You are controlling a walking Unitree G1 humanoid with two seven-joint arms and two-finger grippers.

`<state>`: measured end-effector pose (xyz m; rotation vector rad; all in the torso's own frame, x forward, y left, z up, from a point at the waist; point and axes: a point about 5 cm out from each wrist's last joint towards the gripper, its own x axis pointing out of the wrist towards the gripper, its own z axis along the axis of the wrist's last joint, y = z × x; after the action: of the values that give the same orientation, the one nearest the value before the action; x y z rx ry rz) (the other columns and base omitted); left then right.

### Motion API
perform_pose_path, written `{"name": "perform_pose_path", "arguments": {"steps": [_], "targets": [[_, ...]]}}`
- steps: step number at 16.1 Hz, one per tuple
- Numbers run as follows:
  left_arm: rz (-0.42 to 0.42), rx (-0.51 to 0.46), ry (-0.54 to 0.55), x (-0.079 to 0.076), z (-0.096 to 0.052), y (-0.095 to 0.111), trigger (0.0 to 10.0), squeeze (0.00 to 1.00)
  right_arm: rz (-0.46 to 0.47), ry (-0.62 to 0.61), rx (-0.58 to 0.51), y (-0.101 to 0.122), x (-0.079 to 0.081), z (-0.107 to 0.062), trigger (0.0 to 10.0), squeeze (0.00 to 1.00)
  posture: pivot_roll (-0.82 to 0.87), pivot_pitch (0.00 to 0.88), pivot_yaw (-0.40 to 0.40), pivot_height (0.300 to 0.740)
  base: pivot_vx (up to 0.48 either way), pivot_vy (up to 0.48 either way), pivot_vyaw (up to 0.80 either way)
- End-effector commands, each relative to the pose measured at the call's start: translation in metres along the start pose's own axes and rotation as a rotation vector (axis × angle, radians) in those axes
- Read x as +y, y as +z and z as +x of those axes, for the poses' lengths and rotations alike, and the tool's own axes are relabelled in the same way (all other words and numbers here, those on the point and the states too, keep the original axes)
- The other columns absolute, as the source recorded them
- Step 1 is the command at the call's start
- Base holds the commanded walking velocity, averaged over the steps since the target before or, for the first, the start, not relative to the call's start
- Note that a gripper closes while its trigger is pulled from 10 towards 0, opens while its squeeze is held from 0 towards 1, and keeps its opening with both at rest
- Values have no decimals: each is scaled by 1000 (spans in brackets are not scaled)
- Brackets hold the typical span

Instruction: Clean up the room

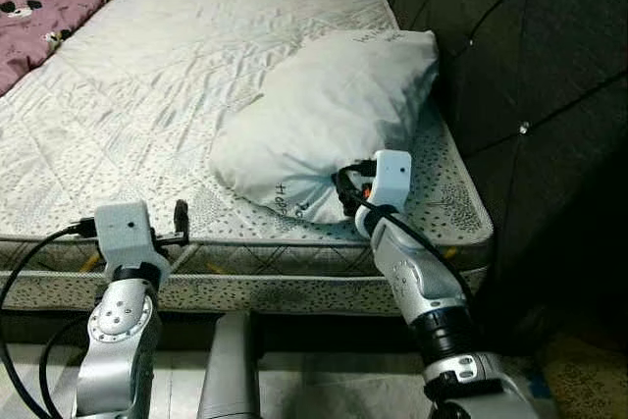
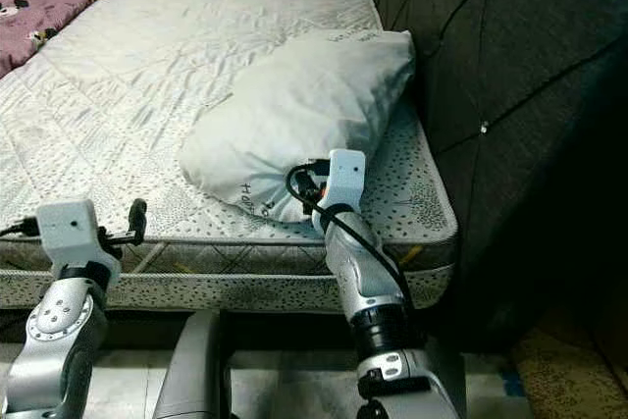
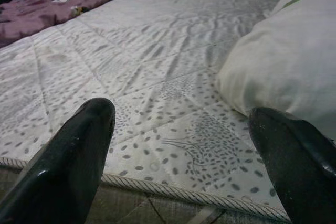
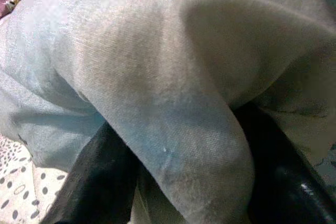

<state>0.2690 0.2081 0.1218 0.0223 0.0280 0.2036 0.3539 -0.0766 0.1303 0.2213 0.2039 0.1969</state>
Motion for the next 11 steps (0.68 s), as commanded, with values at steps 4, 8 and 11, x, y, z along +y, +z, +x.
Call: {"name": "perform_pose_path", "arguments": {"steps": [4,8,11], "targets": [[6,3,1,-4,1,-3,10000,0,30,-63,-74,20,-17,7,0,0,80,0,38,467,0,0,0],[-5,-1,29,-2,-5,-3,10000,0,16,-119,-120,47,-44,17,0,0,103,0,28,467,0,0,0],[10,15,15,-1,-10,-6,10000,0,20,-191,-167,74,-71,19,0,0,99,0,49,467,0,0,0]]}}
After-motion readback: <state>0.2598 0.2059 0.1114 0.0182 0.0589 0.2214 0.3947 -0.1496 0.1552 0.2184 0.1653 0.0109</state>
